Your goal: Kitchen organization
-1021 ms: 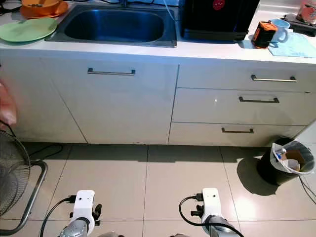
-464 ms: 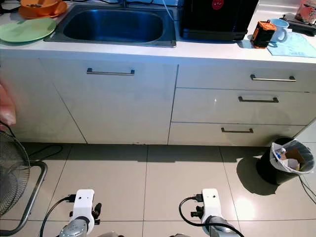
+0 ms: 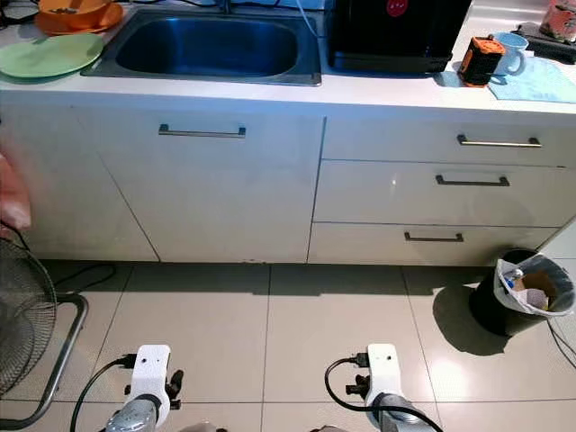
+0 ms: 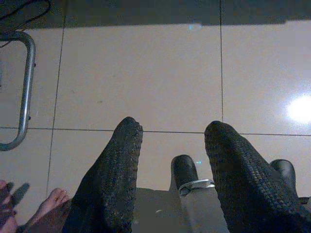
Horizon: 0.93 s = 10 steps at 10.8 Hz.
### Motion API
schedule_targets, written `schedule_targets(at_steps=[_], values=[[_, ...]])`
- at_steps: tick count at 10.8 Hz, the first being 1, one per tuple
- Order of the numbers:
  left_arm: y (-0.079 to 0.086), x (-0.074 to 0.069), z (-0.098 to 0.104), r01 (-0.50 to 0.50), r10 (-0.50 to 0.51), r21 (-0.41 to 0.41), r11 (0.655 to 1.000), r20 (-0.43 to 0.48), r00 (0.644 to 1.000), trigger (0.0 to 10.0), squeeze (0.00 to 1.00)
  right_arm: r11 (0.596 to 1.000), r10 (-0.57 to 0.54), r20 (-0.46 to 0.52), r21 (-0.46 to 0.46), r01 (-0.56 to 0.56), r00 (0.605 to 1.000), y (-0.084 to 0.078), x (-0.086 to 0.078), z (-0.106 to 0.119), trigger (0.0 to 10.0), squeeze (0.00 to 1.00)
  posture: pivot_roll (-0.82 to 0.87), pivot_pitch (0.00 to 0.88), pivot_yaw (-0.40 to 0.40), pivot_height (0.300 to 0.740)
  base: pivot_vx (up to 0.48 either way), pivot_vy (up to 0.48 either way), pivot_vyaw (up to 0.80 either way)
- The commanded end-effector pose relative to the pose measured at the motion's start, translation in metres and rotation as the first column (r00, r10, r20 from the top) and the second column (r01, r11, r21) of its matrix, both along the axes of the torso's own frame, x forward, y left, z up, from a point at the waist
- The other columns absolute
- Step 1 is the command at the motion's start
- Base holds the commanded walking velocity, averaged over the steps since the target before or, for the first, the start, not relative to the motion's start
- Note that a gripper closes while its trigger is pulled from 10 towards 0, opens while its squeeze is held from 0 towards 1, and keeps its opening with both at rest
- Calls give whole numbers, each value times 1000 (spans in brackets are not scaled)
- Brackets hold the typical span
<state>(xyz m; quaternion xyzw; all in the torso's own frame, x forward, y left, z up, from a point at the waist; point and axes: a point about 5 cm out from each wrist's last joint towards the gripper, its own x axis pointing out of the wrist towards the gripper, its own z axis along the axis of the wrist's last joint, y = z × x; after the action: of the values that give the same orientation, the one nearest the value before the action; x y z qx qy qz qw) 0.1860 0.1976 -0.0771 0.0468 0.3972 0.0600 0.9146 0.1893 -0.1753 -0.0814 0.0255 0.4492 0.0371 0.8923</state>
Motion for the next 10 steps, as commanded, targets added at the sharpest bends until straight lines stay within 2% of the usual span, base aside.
schedule_targets(at_steps=[1, 10], values=[[1, 1, 0, 7, -7, 4, 1000, -6, 1000, 10000, 0, 1000, -17, 0, 9, 17, 1000, 1, 0, 0, 10000, 0, 12, 57, -7, 740, 0, 0, 0], [1, 4, 2, 25, -25, 6, 1000, 2, 1000, 10000, 0, 1000, -20, 2, 15, 20, 1000, 2, -1, -1, 10000, 0, 14, 53, -10, 740, 0, 0, 0]])
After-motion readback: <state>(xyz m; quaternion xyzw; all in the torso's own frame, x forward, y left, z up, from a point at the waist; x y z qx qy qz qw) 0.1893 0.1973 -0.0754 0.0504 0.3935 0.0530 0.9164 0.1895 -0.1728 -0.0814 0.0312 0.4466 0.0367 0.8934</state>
